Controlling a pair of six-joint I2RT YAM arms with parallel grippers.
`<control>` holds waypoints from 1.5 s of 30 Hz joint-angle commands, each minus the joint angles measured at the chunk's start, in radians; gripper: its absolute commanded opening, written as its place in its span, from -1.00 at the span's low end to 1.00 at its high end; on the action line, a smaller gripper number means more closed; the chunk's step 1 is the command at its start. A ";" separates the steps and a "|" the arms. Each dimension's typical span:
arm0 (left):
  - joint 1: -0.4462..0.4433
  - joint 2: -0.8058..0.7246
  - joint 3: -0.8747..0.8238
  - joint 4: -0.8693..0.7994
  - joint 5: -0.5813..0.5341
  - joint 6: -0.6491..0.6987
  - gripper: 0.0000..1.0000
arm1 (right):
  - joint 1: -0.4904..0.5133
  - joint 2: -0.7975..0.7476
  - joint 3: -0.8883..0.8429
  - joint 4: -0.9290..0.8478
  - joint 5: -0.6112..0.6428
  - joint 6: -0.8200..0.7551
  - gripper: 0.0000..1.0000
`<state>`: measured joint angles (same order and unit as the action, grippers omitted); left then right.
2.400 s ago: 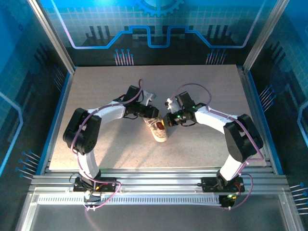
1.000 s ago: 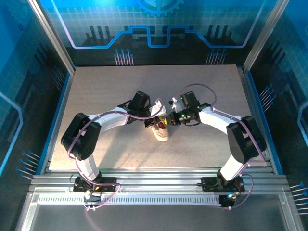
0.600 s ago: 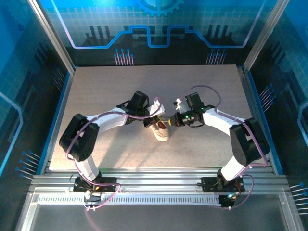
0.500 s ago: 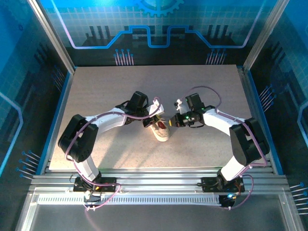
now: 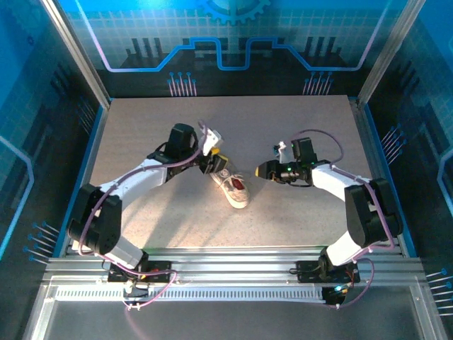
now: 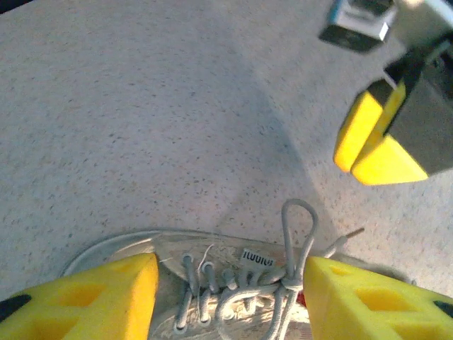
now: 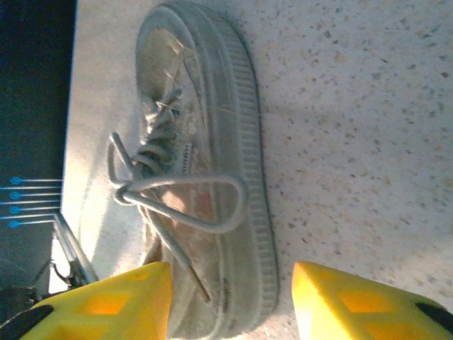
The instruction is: Tie the shoes
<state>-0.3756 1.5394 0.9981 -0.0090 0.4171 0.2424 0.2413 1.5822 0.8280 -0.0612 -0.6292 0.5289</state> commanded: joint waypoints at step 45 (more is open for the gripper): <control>0.007 0.119 -0.236 0.143 0.084 -0.599 -1.00 | 0.118 0.236 0.272 -0.100 0.144 -0.083 -1.00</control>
<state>-0.3695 1.6684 0.7879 0.1421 0.5175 -0.3672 0.3527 1.8256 1.0576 -0.0536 -0.5705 0.5430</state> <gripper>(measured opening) 0.038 0.043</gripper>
